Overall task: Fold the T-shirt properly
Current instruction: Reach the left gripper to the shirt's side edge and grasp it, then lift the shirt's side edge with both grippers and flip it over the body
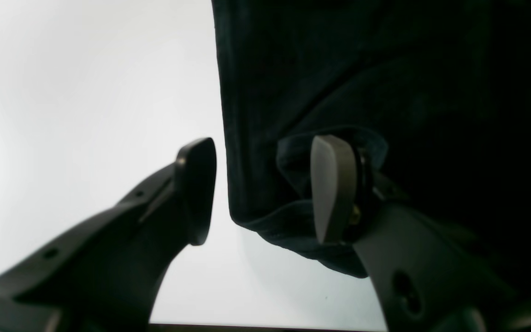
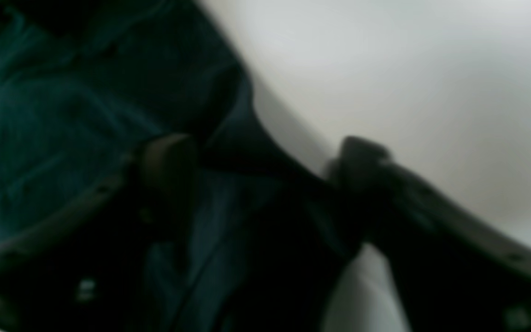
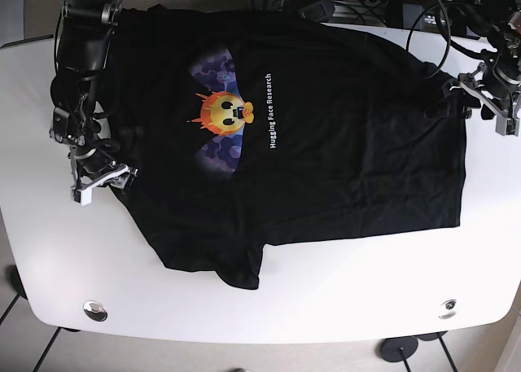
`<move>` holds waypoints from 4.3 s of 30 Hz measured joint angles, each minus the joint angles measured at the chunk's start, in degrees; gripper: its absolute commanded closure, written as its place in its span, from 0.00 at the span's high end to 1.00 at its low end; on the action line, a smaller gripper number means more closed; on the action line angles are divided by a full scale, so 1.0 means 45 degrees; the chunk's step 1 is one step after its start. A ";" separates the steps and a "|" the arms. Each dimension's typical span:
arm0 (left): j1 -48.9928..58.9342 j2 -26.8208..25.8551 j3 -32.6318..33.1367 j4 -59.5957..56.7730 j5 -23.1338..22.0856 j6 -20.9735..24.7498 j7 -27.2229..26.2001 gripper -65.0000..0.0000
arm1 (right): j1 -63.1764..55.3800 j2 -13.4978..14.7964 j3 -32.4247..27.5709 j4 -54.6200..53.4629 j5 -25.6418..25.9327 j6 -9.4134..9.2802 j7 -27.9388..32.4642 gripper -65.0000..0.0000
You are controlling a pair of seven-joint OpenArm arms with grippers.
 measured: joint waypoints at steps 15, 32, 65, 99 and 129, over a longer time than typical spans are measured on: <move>0.0019 -0.0005 0.0000 0.0000 -0.0010 0.0000 -0.0005 0.48 | -0.1180 -0.0272 -0.0049 0.2973 -0.0121 -0.0102 -0.0797 1.00; -0.0238 -0.0452 -0.0049 0.0000 0.0019 0.0000 0.0010 0.49 | 0.1603 -0.0486 -0.0034 -0.1229 -0.0107 0.1224 -0.1379 0.41; -0.7349 -0.1836 0.4386 -1.2789 0.2263 0.2176 -0.5153 0.69 | 0.1593 -0.0505 0.0515 -0.1258 -0.0097 0.1248 -0.1530 0.03; -1.2454 -0.1384 0.6601 -0.9141 0.2817 0.1287 -0.2341 0.00 | 0.5887 0.0617 0.0452 0.1389 -0.0253 0.1661 -0.4935 0.02; -0.6504 -0.1904 0.4328 -0.6577 0.2521 -0.0102 -0.4527 0.00 | 0.0136 0.0767 0.2589 0.4464 0.2676 0.1817 -0.5926 0.02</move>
